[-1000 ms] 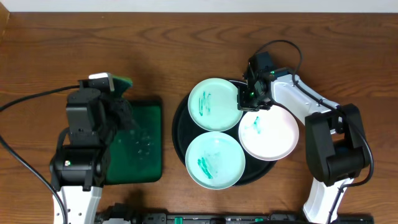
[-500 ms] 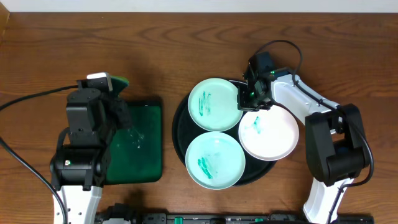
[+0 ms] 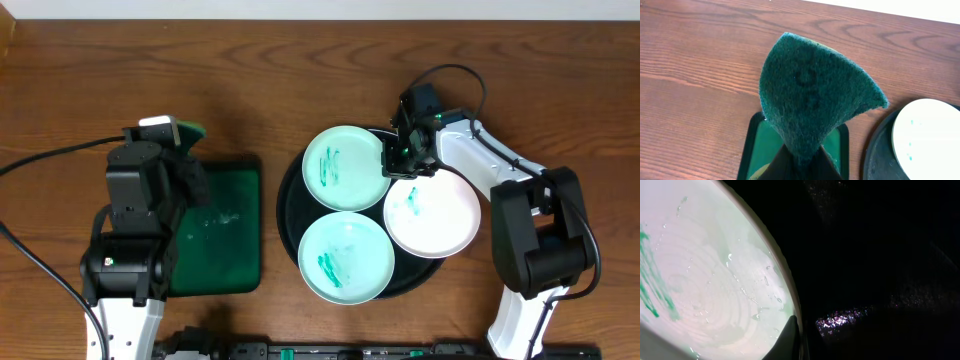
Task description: Clean dirty plates on tray and stack at the side
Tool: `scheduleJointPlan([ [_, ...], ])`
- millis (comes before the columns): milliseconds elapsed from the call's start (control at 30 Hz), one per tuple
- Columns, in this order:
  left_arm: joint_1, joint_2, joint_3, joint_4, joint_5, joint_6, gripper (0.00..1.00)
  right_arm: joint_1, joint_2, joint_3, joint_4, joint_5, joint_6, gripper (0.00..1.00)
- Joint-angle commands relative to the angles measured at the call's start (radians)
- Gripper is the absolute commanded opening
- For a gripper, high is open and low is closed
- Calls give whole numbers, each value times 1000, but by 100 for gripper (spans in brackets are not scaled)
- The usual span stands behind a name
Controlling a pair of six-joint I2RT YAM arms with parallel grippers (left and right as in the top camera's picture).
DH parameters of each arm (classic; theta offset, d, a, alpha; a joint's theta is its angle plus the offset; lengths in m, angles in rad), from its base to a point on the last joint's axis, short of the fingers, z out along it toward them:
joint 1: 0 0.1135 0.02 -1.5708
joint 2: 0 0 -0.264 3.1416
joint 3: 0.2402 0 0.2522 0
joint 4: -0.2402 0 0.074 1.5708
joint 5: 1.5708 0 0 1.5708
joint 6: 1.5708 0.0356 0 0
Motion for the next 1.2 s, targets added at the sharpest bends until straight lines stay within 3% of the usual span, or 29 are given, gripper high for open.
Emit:
scheduleJointPlan([
  [0, -2, -6, 20, 9, -12, 14, 8, 3, 1, -7, -8, 9, -25, 1],
  [367, -2, -2, 19, 4, -12, 9, 8, 2, 1, -7, -7, 9, -26, 1],
  [667, -1, 225, 11, -158, -96, -214, 7, 3, 1, -7, 4, 9, -18, 1],
  [767, -1, 333, 11, -174, -27, -247, 7, 3, 1, -7, 4, 9, -18, 1],
  [867, -1, 444, 11, -172, 168, -248, 7, 3, 1, -7, 2, 9, -18, 1],
  [1167, -1, 515, 11, -161, 200, -243, 7, 5, 1, -7, 4, 8, -18, 1],
])
